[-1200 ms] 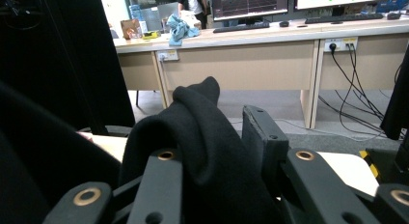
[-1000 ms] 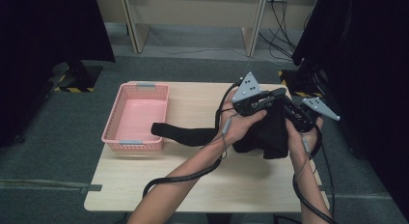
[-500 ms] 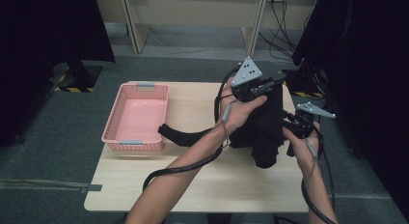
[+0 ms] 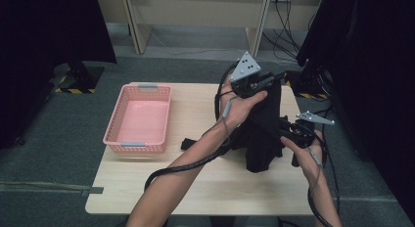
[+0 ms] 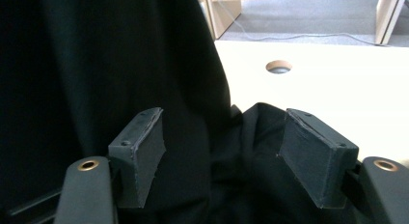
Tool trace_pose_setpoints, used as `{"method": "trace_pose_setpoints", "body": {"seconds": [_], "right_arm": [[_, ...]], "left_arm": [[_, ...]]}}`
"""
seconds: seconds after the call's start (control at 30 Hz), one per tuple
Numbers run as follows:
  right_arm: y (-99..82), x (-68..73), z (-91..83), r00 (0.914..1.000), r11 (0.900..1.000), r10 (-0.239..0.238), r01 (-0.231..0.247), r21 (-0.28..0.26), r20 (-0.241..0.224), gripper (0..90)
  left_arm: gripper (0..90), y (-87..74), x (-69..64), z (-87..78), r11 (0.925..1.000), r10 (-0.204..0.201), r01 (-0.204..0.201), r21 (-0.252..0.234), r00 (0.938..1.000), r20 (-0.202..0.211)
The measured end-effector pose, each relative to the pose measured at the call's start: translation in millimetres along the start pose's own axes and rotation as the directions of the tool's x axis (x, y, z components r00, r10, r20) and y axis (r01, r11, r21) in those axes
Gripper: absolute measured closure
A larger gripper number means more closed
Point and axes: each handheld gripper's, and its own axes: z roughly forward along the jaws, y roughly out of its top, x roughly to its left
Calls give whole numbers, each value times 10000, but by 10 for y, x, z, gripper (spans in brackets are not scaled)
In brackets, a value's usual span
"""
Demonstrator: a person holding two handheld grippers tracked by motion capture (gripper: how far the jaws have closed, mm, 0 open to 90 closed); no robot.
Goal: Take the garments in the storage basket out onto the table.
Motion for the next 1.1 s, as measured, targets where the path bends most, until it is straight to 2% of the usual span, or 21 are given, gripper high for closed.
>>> {"method": "trace_pose_setpoints", "body": {"seconds": [0.03, 0.07, 0.1, 0.13, 0.17, 0.2, 0.23, 0.27, 0.3, 0.37, 0.4, 0.47, 0.5, 0.53, 0.57, 0.6, 0.73, 0.8, 1.0, 1.1], "right_arm": [[-35, 13, -35, 9997, 9995, -212, 215, 220, -138, 295], [-35, 13, -35, 9997, 9995, -212, 215, 220, -138, 295], [-35, 13, -35, 9997, 9995, -212, 215, 220, -138, 295], [-86, -4, -66, 9998, 9994, -210, 212, 257, -58, 290], [-86, -4, -66, 9998, 9994, -210, 212, 257, -58, 290], [-123, -25, -94, 9997, 9997, -175, 172, 159, 184, 290], [-123, -25, -94, 9997, 9997, -175, 172, 159, 184, 289], [-123, -25, -94, 9997, 9997, -175, 172, 159, 184, 289], [-154, -36, -117, 9996, 10000, -27, 26, 12, 276, 287], [-172, -47, -119, 9991, 10000, 11, -7, -93, 414, 287], [-172, -47, -119, 9991, 10000, 11, -7, -93, 414, 284], [-185, -48, -107, 9986, 9997, 119, -108, -215, 514, 281], [-185, -48, -107, 9986, 9997, 119, -108, -215, 514, 281], [-185, -48, -107, 9986, 9997, 119, -108, -215, 514, 281], [-201, -28, -77, 9960, 9992, 216, -186, -365, 862, 272], [-201, -28, -77, 9960, 9992, 216, -186, -365, 862, 272], [-242, 26, 1, 9950, 9993, 204, -171, -346, 977, 264], [-262, 41, 38, 9948, 9995, 202, -176, -271, 997, 258], [-352, 76, 157, 9950, 9998, 185, -182, -40, 981, 250], [-400, 89, 208, 9952, 9996, 263, -266, 19, 948, 246]], "left_arm": [[897, 0, 0, 0, 10000, 0, 0, 0, 10000, 0], [897, -60, 73, -36, 9998, 90, -84, 198, 9995, -293], [896, -60, 73, -36, 9998, 90, -84, 198, 9995, -293], [896, -148, 157, -70, 9990, 112, -90, 442, 9986, -509], [896, -148, 157, -70, 9990, 112, -90, 442, 9986, -509], [896, -148, 157, -70, 9990, 112, -90, 442, 9986, -509], [896, -274, 243, -133, 9961, 355, -289, 839, 9963, -788], [895, -274, 243, -133, 9961, 355, -289, 839, 9963, -788], [895, -413, 320, -201, 9899, 624, -488, 1334, 9931, -995], [895, -413, 320, -201, 9899, 624, -488, 1334, 9931, -995], [895, -581, 391, -274, 9836, 737, -524, 1728, 9901, -1192], [893, -581, 391, -274, 9836, 737, -524, 1728, 9901, -1192], [893, -807, 437, -325, 9723, 880, -566, 2270, 9875, -1305], [890, -807, 437, -325, 9723, 880, -566, 2270, 9875, -1305], [890, -941, 449, -342, 9665, 859, -510, 2515, 9878, -1300], [889, -941, 449, -342, 9665, 859, -510, 2515, 9878, -1300], [884, -1308, 493, -386, 9460, 925, -412, 3215, 9850, -1460], [879, -1475, 512, -411, 9323, 1052, -445, 3588, 9829, -1514], [855, -1869, 516, -503, 9064, 976, -261, 4217, 9840, -1489], [836, -2018, 498, -533, 8982, 832, -98, 4394, 9855, -1480]]}}
